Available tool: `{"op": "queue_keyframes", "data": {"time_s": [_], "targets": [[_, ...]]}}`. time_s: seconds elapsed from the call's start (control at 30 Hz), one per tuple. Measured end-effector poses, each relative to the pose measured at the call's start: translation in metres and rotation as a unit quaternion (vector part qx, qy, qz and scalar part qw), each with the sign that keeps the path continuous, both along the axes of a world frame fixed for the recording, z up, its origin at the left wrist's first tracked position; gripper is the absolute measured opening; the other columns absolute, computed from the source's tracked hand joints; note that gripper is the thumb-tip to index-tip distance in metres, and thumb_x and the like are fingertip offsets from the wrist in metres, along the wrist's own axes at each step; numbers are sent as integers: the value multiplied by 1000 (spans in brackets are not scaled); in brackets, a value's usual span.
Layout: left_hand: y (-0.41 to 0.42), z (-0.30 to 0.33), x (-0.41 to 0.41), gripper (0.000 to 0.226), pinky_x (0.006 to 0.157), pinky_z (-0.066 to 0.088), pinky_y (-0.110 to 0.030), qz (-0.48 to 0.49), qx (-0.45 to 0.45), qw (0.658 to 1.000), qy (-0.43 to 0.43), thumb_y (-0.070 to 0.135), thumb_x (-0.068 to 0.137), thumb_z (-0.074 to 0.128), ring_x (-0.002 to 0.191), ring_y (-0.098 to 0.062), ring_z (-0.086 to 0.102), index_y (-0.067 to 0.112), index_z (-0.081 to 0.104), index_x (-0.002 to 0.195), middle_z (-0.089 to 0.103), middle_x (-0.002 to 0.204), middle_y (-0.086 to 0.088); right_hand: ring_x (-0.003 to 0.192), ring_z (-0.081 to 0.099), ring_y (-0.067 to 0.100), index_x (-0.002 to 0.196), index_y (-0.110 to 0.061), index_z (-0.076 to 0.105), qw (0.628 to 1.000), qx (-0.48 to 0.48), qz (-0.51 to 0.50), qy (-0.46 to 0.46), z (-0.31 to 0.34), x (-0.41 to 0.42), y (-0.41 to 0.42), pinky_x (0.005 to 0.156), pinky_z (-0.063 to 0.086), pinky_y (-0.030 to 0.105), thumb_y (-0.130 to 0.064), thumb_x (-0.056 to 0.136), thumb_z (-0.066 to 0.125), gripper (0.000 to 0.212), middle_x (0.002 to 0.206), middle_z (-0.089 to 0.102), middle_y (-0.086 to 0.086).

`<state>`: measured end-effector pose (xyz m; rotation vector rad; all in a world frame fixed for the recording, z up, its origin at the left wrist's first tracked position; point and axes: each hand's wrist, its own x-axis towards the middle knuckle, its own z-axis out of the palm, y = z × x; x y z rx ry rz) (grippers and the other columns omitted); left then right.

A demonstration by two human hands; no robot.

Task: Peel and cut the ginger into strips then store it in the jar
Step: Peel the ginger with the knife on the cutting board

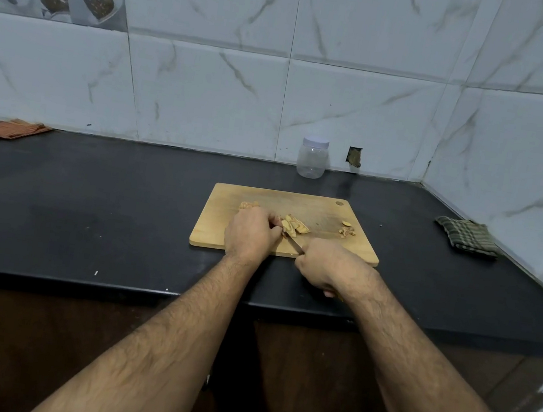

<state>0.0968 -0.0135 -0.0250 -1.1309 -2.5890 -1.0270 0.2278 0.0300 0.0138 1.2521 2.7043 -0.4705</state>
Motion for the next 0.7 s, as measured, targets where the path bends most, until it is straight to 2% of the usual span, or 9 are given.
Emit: {"op": "queue_keyframes", "data": {"time_s": [0.13, 0.23, 0.47, 0.57, 0.7], "targets": [[-1, -1, -1, 11, 65, 44, -28, 0, 4, 1000, -11, 28, 90, 64, 89, -14, 64, 31, 75, 94, 72, 92, 9, 48, 57, 19, 85, -14, 51, 1000, -2, -2, -5, 0, 4, -1, 39, 38, 20, -22, 99, 40, 20, 81, 62, 8], [-1, -2, -2, 12, 65, 44, -27, -5, 6, 1000, -16, 27, 90, 65, 88, -14, 64, 31, 75, 95, 72, 92, 9, 47, 56, 18, 83, -14, 50, 1000, -6, 3, -15, 3, 6, -3, 38, 36, 20, -21, 100, 39, 21, 79, 61, 9], [-2, -2, -3, 10, 68, 49, -28, -14, 5, 1000, -24, 26, 89, 65, 86, -12, 63, 31, 74, 92, 71, 88, 10, 47, 54, 17, 95, -7, 57, 1000, -16, -1, 13, 4, 5, 1, 44, 40, 25, -22, 100, 41, 22, 84, 65, 7], [-2, -3, -4, 10, 68, 52, -29, -14, 15, 999, -35, 26, 89, 66, 85, -12, 64, 31, 73, 88, 71, 87, 10, 40, 54, 15, 99, -11, 58, 998, -22, -21, 52, -2, 5, -1, 40, 38, 19, -22, 99, 41, 20, 77, 66, 5], [-2, -3, -5, 9, 68, 51, -28, -14, 18, 999, -35, 25, 89, 66, 86, -11, 64, 30, 74, 89, 72, 90, 11, 45, 57, 15, 106, -12, 57, 994, -56, -39, 82, -6, 0, -2, 41, 42, 22, -24, 99, 41, 21, 79, 68, 5]]}}
